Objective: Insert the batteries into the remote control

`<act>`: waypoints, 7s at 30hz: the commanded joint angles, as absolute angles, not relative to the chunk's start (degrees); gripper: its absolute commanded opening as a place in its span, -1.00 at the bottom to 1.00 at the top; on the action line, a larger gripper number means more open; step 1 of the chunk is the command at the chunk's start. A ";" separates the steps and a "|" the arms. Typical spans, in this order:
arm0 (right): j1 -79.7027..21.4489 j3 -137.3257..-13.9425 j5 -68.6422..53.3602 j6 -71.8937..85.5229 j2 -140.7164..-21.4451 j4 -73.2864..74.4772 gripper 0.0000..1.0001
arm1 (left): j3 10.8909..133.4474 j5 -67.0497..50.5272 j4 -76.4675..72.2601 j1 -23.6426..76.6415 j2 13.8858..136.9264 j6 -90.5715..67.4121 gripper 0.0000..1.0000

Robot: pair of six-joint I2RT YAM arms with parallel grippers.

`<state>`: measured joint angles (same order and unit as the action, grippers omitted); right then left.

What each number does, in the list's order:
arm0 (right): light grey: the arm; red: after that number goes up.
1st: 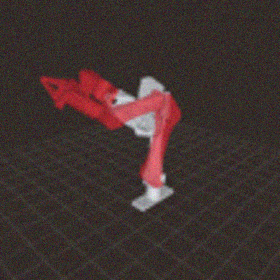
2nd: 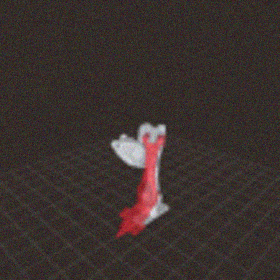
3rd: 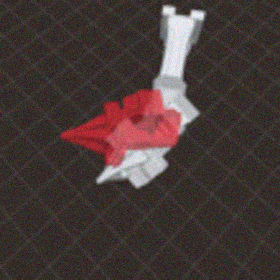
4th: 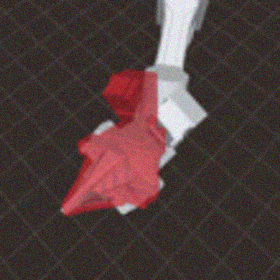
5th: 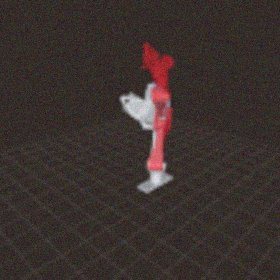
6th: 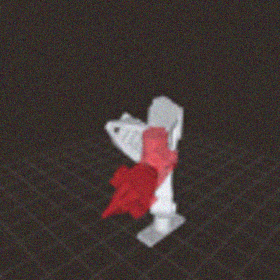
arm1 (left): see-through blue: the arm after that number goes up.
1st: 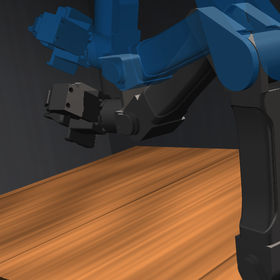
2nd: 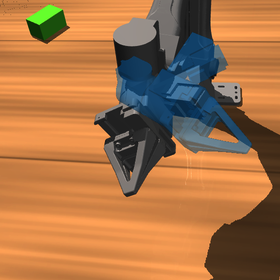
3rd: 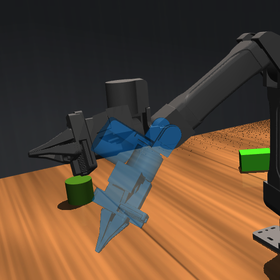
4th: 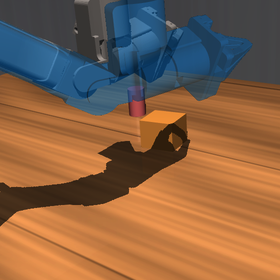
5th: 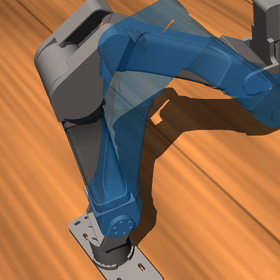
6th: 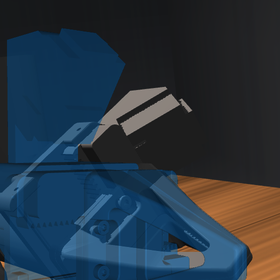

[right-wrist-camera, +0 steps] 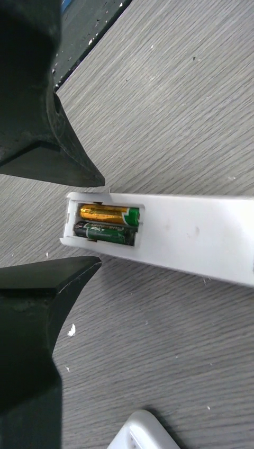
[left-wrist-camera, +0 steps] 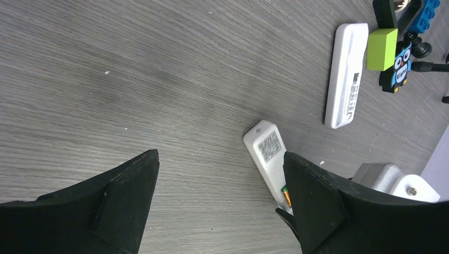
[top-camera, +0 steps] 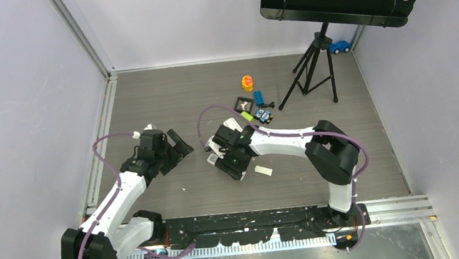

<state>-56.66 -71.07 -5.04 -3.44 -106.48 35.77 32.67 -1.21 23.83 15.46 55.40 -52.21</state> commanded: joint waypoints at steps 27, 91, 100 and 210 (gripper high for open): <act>-49.11 -65.08 3.59 0.84 -98.00 44.84 0.43 | 32.05 -22.78 7.68 14.50 57.19 -49.55 0.63; -48.86 -59.28 -17.97 7.17 -85.28 26.28 -0.32 | 31.92 -26.69 -16.38 34.24 78.28 -63.91 0.15; -48.88 -61.25 -18.46 5.94 -88.83 26.34 -0.32 | 31.08 -28.02 -18.61 35.26 80.33 -65.63 -0.16; -48.21 -43.13 -10.13 47.73 -86.18 7.67 -0.99 | 34.26 -8.34 15.35 25.58 72.02 -47.58 0.82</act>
